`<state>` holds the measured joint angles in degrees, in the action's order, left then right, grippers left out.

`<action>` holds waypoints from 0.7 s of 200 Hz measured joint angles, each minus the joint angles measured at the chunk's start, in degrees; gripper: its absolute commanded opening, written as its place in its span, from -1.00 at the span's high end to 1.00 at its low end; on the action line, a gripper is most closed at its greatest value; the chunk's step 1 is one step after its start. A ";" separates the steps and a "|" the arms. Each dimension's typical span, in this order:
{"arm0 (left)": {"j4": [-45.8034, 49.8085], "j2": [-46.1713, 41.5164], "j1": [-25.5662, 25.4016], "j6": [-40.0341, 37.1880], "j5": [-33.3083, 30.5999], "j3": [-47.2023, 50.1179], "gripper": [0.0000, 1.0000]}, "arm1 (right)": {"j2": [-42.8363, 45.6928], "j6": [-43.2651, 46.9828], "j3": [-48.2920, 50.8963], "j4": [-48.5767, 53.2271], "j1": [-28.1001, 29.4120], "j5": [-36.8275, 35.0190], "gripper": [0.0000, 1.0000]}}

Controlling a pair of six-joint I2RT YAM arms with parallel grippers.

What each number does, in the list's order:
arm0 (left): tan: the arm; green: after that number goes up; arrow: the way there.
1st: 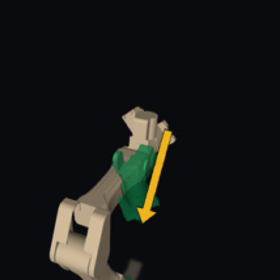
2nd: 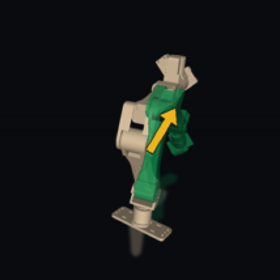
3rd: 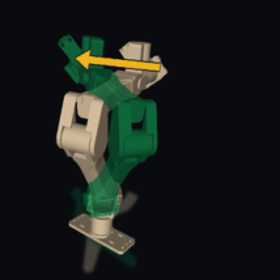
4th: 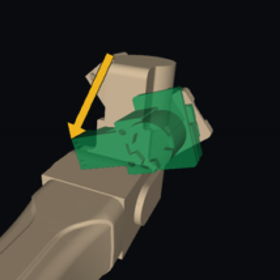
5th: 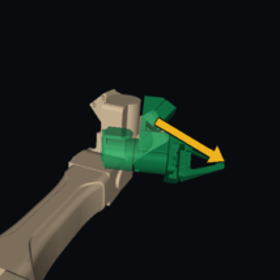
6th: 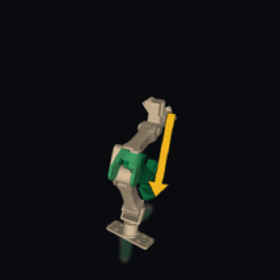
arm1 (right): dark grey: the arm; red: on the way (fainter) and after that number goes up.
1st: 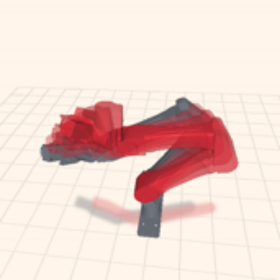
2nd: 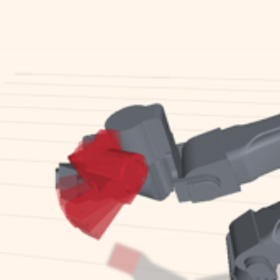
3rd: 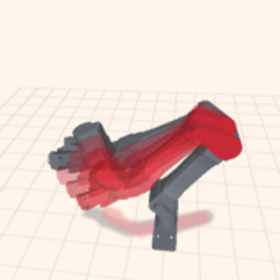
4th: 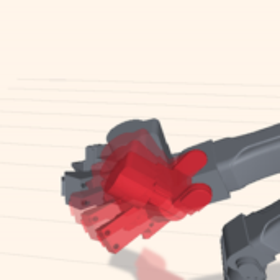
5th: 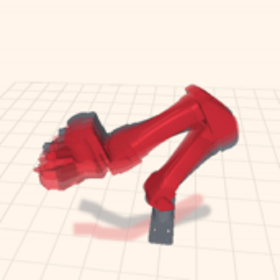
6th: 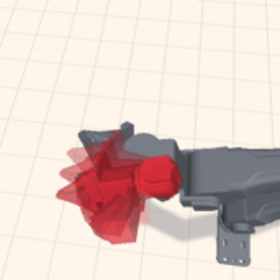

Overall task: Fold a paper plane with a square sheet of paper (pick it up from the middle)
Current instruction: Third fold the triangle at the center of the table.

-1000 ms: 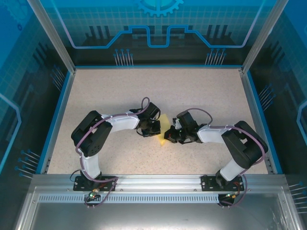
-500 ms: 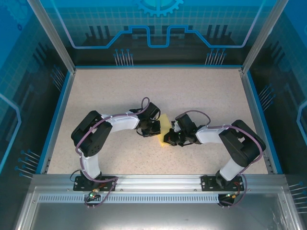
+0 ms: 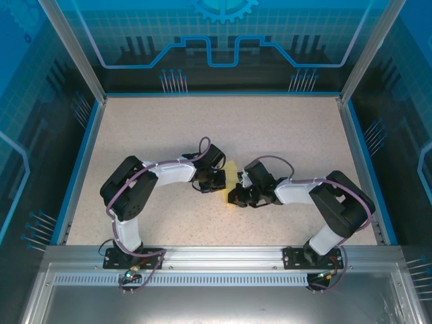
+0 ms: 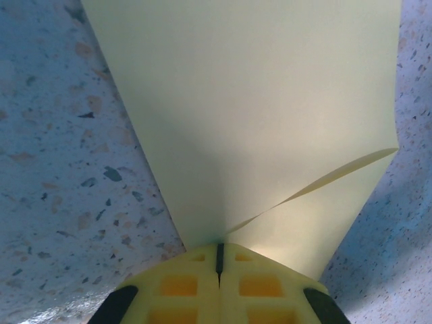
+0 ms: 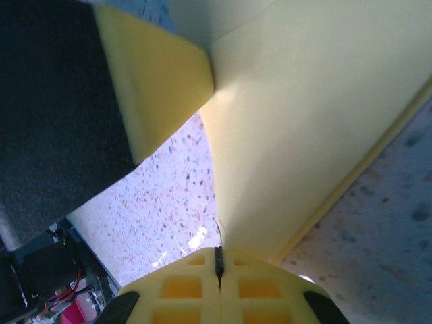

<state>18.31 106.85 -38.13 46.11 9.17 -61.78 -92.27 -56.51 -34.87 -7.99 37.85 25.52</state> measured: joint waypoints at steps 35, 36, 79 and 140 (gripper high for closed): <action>-0.17 -0.09 0.00 0.09 0.00 0.13 1.00 | -1.84 0.00 -0.07 -0.17 0.70 0.26 1.00; -0.17 -0.09 0.00 0.09 0.00 0.13 1.00 | -1.88 0.00 -0.07 -0.20 0.70 0.26 1.00; -0.15 -0.17 -0.15 0.09 -0.42 0.13 1.00 | -2.19 0.17 -0.07 -0.26 0.74 0.26 0.99; -0.15 -0.20 -0.20 0.09 -0.57 0.13 1.00 | 3.06 1.79 -0.26 2.23 0.15 -1.07 1.00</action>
<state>18.15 106.65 -38.33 46.19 8.60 -61.65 -89.21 -54.72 -35.14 -5.76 38.00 24.45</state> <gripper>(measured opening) 0.046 0.043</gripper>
